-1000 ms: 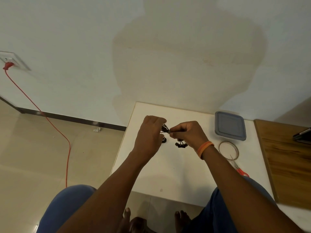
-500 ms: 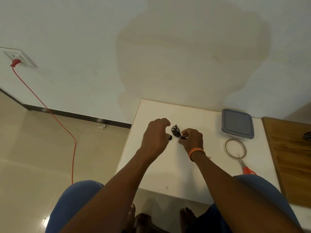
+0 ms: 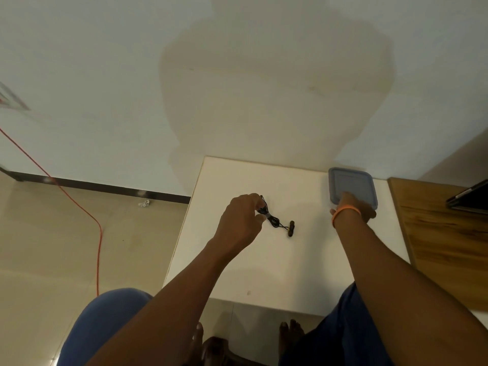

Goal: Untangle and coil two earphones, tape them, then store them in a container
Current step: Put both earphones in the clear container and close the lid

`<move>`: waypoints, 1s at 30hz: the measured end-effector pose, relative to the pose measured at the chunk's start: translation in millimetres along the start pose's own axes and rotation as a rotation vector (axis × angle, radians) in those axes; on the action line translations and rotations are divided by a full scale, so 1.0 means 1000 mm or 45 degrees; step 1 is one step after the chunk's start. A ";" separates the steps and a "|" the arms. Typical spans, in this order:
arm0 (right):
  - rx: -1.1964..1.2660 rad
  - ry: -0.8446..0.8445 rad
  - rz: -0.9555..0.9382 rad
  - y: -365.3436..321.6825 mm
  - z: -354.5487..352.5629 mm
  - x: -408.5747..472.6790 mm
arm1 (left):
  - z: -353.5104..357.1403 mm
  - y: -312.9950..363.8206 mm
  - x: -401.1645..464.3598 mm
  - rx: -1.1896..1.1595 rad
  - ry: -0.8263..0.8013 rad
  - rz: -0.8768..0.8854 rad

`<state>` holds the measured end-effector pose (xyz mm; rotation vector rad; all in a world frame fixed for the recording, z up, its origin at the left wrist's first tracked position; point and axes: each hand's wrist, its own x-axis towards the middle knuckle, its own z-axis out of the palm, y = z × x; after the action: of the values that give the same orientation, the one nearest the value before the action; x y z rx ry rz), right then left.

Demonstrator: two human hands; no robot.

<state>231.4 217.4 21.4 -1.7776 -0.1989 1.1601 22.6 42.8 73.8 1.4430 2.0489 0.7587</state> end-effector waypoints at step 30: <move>-1.675 -1.529 -0.667 0.056 -0.045 -0.116 | -0.005 -0.030 -0.024 0.407 -0.357 0.033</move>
<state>185.6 93.2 52.6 -1.4585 -2.3982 1.6572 6.6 11.3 58.7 1.6445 1.9954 0.2233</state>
